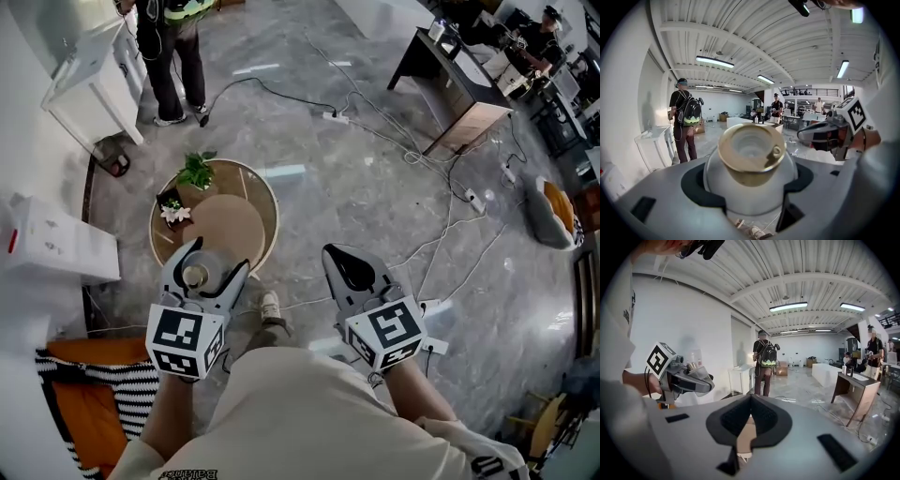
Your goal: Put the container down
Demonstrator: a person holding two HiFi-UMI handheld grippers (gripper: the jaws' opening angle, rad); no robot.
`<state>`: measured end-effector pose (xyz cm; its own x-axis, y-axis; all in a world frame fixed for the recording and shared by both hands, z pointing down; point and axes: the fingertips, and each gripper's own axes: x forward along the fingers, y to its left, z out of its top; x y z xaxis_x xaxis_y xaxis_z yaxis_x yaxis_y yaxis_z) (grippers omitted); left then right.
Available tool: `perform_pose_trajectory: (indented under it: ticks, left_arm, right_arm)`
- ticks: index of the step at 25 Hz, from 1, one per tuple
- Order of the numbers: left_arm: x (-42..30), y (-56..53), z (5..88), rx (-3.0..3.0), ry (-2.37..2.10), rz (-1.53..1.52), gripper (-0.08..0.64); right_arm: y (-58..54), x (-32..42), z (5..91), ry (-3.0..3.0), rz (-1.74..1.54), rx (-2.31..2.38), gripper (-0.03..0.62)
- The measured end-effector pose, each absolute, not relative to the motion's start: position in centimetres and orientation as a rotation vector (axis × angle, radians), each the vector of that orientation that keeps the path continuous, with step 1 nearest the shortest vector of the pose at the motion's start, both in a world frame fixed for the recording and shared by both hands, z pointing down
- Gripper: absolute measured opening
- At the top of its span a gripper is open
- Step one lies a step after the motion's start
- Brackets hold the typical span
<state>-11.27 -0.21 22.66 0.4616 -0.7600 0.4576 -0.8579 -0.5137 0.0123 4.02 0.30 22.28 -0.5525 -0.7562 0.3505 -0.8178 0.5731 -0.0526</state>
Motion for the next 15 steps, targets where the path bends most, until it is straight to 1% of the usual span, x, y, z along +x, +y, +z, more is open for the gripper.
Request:
perform_pose_trajectory:
  ticks: [8, 15]
  left_arm:
    - [-14.7, -9.3, 22.7, 2.503, -1.336, 0.603, 0.334]
    - [-15.2, -13.2, 23.4, 2.508, -1.302, 0.589, 0.334]
  right_arm:
    - [-8.7, 0.6, 21.9, -2.481, 0.303, 1.351, -0.003]
    - [-12.7, -0.1, 22.5, -2.45, 0.303, 1.367, -0.003]
